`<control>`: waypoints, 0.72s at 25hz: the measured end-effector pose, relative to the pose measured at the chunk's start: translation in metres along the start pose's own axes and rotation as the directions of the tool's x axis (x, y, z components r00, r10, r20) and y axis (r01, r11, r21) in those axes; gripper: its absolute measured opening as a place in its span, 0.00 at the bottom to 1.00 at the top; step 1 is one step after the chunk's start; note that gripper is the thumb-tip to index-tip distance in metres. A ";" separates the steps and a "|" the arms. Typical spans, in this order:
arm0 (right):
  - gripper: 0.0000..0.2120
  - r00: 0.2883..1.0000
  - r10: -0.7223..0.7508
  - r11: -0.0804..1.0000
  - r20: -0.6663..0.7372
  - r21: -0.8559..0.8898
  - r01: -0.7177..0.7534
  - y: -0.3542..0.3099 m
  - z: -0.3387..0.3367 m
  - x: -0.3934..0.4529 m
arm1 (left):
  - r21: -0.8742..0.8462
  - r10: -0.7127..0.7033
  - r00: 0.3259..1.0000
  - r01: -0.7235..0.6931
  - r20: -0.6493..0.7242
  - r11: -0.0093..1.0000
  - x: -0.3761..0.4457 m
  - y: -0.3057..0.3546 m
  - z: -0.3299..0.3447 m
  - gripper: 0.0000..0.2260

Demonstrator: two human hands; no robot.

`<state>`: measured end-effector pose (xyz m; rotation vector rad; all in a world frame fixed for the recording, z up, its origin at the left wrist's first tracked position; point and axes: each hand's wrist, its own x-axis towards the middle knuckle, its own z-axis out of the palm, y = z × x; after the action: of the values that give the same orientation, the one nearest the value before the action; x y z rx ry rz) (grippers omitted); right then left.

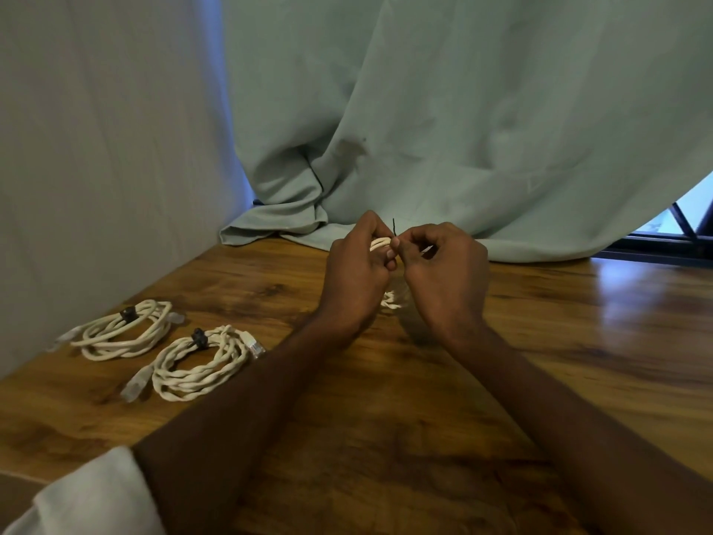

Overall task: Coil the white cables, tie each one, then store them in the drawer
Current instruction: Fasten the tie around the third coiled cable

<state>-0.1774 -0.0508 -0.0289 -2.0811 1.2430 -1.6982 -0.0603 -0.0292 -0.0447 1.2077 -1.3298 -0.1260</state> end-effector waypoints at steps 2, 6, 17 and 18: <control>0.05 0.999 0.023 1.000 0.028 0.005 -0.023 0.000 0.001 0.000 | 0.006 0.006 1.000 -0.006 0.008 1.000 -0.001 -0.002 0.001 0.08; 0.05 0.974 0.152 0.949 0.167 0.250 -0.191 -0.001 -0.001 0.004 | 0.049 0.027 0.999 -0.028 0.019 0.998 -0.001 0.000 0.001 0.08; 0.08 0.961 0.170 0.881 0.219 0.402 -0.247 -0.006 -0.013 0.008 | 0.087 0.092 0.994 -0.098 0.064 0.991 -0.003 0.003 0.000 0.09; 0.08 0.956 0.165 0.884 0.241 0.393 -0.252 -0.006 -0.012 0.007 | 0.063 0.068 0.997 -0.070 0.038 0.996 -0.002 0.002 -0.001 0.09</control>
<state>-0.1847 -0.0474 -0.0163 -1.7390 0.9037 -1.4596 -0.0614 -0.0269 -0.0445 1.2166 -1.4144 -0.0562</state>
